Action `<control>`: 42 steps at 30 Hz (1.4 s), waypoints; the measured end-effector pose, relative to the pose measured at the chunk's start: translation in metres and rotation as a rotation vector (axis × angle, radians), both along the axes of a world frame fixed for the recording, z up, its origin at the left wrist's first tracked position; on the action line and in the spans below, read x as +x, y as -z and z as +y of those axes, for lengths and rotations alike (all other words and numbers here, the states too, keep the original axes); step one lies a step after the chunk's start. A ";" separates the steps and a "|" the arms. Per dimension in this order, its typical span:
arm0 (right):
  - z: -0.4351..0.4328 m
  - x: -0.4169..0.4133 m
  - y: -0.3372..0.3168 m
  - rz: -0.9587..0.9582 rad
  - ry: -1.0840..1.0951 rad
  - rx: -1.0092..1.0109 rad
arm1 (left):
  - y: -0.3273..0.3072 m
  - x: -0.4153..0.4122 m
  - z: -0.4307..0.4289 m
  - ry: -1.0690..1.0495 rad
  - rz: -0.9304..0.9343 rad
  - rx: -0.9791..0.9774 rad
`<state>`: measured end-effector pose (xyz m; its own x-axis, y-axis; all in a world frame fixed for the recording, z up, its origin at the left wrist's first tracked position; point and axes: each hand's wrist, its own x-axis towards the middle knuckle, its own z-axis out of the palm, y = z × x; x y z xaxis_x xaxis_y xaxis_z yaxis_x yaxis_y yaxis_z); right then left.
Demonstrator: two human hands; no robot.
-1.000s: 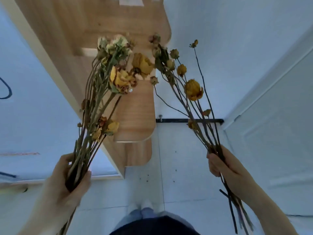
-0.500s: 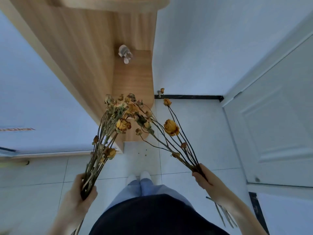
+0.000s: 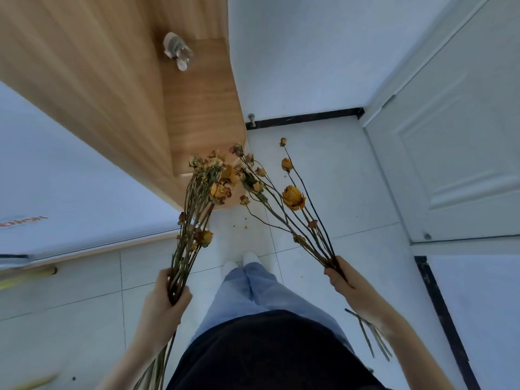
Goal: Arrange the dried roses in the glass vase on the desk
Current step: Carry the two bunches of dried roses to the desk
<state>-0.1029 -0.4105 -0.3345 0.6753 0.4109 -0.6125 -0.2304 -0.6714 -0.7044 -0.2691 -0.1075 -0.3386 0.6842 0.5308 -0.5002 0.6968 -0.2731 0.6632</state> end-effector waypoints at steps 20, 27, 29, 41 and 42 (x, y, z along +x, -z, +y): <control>-0.123 -0.136 0.017 0.023 0.523 -0.090 | 0.023 0.055 -0.072 0.586 0.038 -0.022; -0.211 -0.204 0.020 -0.002 0.720 -0.056 | 0.023 0.068 -0.179 0.783 -0.011 -0.014; -0.236 -0.225 0.019 -0.003 0.791 -0.052 | 0.026 0.071 -0.216 0.877 -0.024 -0.010; -0.319 -0.359 0.028 -0.016 1.370 -0.043 | 0.016 0.079 -0.420 1.469 -0.064 -0.057; -0.321 -0.368 0.030 -0.020 1.419 -0.054 | 0.016 0.080 -0.434 1.525 -0.058 -0.052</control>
